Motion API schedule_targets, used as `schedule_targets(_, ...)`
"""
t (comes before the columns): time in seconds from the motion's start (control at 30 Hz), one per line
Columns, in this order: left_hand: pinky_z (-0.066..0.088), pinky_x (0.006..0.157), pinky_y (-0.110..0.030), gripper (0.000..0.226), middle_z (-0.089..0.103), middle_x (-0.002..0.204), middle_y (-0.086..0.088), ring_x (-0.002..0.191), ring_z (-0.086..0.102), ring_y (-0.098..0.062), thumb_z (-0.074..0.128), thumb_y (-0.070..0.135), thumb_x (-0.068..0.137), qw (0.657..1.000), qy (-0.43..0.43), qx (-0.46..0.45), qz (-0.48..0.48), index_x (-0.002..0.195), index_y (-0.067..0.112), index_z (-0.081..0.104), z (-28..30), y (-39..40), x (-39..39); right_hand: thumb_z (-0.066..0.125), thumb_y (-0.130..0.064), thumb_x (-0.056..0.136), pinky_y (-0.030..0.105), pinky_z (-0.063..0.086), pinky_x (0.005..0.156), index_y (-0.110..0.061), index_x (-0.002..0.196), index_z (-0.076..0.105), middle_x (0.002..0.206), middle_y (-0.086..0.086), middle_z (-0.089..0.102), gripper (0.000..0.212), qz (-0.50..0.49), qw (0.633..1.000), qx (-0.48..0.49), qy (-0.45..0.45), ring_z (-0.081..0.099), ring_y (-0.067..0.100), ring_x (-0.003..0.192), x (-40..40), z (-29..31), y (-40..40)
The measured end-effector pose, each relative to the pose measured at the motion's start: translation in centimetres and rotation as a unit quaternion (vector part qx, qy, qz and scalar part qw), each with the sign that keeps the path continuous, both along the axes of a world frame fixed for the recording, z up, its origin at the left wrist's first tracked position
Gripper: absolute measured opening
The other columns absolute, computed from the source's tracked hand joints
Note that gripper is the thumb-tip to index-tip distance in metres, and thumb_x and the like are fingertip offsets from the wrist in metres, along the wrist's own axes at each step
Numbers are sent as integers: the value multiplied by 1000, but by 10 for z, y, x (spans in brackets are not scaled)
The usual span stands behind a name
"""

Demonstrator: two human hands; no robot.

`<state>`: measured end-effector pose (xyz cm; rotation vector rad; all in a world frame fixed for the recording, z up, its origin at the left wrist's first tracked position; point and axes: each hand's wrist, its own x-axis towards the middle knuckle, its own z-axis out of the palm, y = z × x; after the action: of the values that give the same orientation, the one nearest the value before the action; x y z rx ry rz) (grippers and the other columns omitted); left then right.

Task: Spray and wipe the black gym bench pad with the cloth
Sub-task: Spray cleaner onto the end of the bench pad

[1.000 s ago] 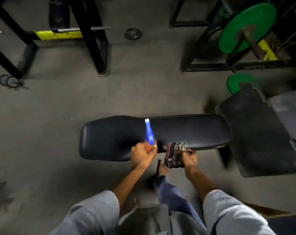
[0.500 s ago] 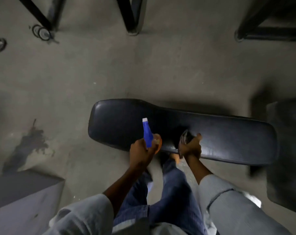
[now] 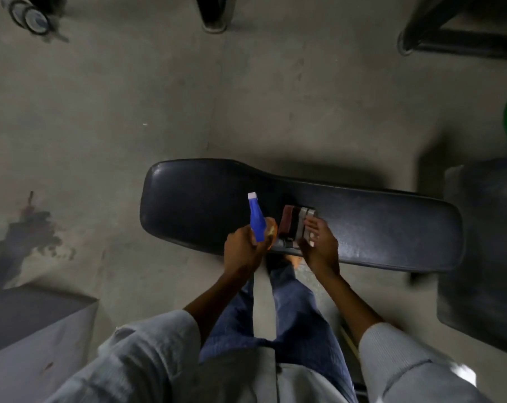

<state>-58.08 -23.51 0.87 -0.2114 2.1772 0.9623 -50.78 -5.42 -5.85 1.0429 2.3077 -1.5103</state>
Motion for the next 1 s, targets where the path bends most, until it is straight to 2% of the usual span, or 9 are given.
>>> schedule_targets(0.17, 57, 83, -27, 16, 68, 86, 7, 82, 68, -10, 67, 34, 103, 998, 20, 6, -55, 92, 23, 64, -8, -13, -11, 74, -39, 85, 25, 44, 114, -24, 161, 37, 158, 4, 50, 86, 221, 965, 46, 137, 50, 13, 142, -28, 34, -40)
schedule_targets(0.23, 56, 92, -33, 11, 65, 89, 10, 87, 66, -11, 63, 26, 105, 997, 14, 1, -77, 94, 27, 62, -9, -16, -13, 69, -48, 84, 30, 50, 111, -19, 155, 43, 139, 2, 61, 81, 244, 961, 45, 122, 62, 14, 124, -44, 39, -57)
schedule_targets(0.3, 57, 98, -43, 5, 69, 96, 3, 93, 68, -19, 67, 19, 102, 996, 21, 2, -90, 103, 23, 65, -10, -19, -11, 61, -54, 88, 17, 53, 97, -15, 140, 57, 112, -4, 65, 65, 241, 962, 43, 121, 64, 7, 98, -61, 45, -69)
schedule_targets(0.4, 58, 96, -43, 56, 73, 116, -18, 106, 70, -34, 81, 8, 89, 996, 57, -5, -73, 138, 1, 56, -11, -23, -3, 61, -47, 97, 4, 44, 80, -11, 117, 67, 96, 1, 70, 42, 243, 956, 56, 155, 64, 8, 84, -83, 49, -83)
schedule_targets(0.53, 50, 97, -15, 72, 64, 131, 0, 117, 57, -2, 89, 6, 83, 991, 81, 80, -64, 146, 4, 54, -29, -44, 2, 58, -42, 94, 22, 54, 67, -10, 103, 64, 86, -2, 61, 34, 247, 951, 66, 173, 60, 11, 70, -103, 44, -99)
schedule_targets(0.67, 32, 126, -38, 75, 42, 162, -1, 150, 40, -21, 77, 37, 89, 991, 84, -39, -93, 155, 29, 42, -67, -79, -2, 55, -38, 88, 17, 47, 65, -11, 96, 61, 85, 1, 58, 29, 256, 950, 54, 170, 56, 13, 71, -119, 33, -112)
schedule_targets(0.73, 15, 134, -49, 92, 19, 176, -7, 163, 18, -28, 73, 46, 93, 986, 90, -117, -76, 167, 24, 23, -88, -98, -5, 56, -36, 86, 18, 46, 63, -11, 93, 60, 86, 1, 56, 27, 275, 947, 49, 161, 55, 16, 70, -127, 26, -122)
schedule_targets(0.87, 3, 135, -56, 98, -7, 179, -13, 165, -5, -37, 58, 57, 102, 971, 105, -206, -66, 170, 15, 1, -128, -138, -18, 58, -29, 87, 44, 55, 65, -12, 91, 58, 87, 6, 56, 17, 311, 940, 37, 138, 56, 22, 70, -138, 9, -150)
schedule_targets(1.0, -1, 133, -60, 98, -10, 178, -16, 164, -7, -43, 47, 66, 103, 959, 141, -242, -50, 170, 13, -1, -165, -163, -29, 56, -33, 87, 46, 55, 66, -13, 90, 56, 85, 5, 56, 20, 343, 931, 38, 124, 55, 22, 70, -148, -11, -176)
